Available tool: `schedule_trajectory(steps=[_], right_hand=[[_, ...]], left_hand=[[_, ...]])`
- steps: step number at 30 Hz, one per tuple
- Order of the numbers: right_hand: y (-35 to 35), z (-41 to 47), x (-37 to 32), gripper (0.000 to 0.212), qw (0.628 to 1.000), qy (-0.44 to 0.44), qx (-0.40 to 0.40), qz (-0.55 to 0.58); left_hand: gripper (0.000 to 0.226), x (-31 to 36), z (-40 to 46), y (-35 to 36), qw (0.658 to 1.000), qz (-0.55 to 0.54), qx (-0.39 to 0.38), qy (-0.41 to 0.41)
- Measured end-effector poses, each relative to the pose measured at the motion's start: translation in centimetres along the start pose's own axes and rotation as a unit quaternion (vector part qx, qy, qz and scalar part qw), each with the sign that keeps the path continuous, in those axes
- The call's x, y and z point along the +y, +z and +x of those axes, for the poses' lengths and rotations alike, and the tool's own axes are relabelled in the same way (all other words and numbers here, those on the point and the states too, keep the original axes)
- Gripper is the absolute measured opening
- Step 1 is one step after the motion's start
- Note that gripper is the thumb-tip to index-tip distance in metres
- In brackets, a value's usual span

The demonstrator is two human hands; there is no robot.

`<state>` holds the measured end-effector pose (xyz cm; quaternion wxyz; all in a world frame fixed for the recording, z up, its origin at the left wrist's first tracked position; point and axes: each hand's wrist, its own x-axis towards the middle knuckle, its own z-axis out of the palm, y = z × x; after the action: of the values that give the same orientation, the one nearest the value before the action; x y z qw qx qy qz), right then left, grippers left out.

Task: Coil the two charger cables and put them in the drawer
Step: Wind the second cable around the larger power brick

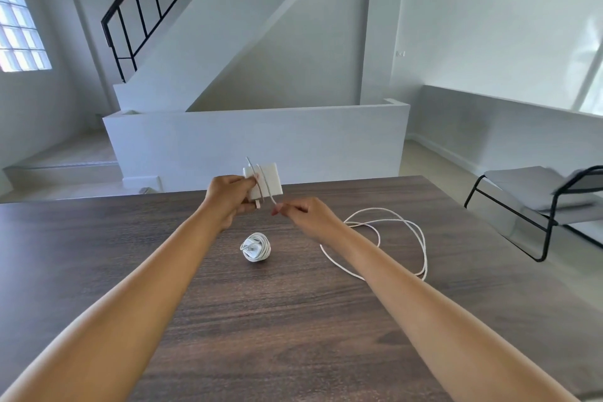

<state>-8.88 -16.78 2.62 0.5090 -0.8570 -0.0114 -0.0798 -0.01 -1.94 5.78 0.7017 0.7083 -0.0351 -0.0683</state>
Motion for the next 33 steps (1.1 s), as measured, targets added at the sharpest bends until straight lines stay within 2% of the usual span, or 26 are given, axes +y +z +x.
schedule_trajectory(steps=[4,10,12,15,18,21,24,28,31,33], right_hand=[[0.2,-0.6,2.1,0.028,0.995,0.019,-0.083,0.048],[-1.1,-0.9,3.1,0.037,0.99,0.051,-0.134,-0.011],[-2.0,-0.9,3.3,0.044,0.992,0.059,-0.106,-0.039],[-4.0,-0.4,3.0,0.052,0.994,0.053,-0.022,-0.09],[-6.0,0.4,1.9,0.054,0.986,0.021,0.059,-0.156],[-7.7,1.4,0.9,0.062,0.967,-0.022,0.116,-0.228],[-8.3,1.5,-0.5,0.053,0.945,-0.034,0.156,-0.286],[-7.3,0.4,-1.7,0.045,0.931,-0.069,0.185,-0.306],[-5.8,-0.6,-2.0,0.048,0.933,-0.095,0.162,-0.306],[-4.7,-1.3,-1.8,0.051,0.943,-0.107,0.136,-0.286]], left_hand=[[0.016,0.9,-0.9,0.3,0.991,-0.117,-0.043,-0.042],[0.023,1.1,-0.8,-0.6,0.972,-0.139,-0.178,-0.061],[0.035,1.3,-0.8,-1.2,0.957,-0.127,-0.253,-0.062],[0.071,1.8,-1.3,-1.6,0.935,0.0,-0.355,-0.021],[0.07,2.0,-1.8,-1.5,0.919,0.11,-0.38,0.001],[0.051,1.7,-1.7,-1.1,0.909,0.21,-0.361,0.002],[0.025,1.0,-1.6,-0.6,0.897,0.315,-0.306,0.037],[0.021,-0.3,-0.9,0.8,0.901,0.376,-0.19,0.107],[0.021,-1.2,-0.7,2.1,0.889,0.422,-0.066,0.167],[0.021,-1.5,-0.3,2.7,0.917,0.365,-0.007,0.163]])
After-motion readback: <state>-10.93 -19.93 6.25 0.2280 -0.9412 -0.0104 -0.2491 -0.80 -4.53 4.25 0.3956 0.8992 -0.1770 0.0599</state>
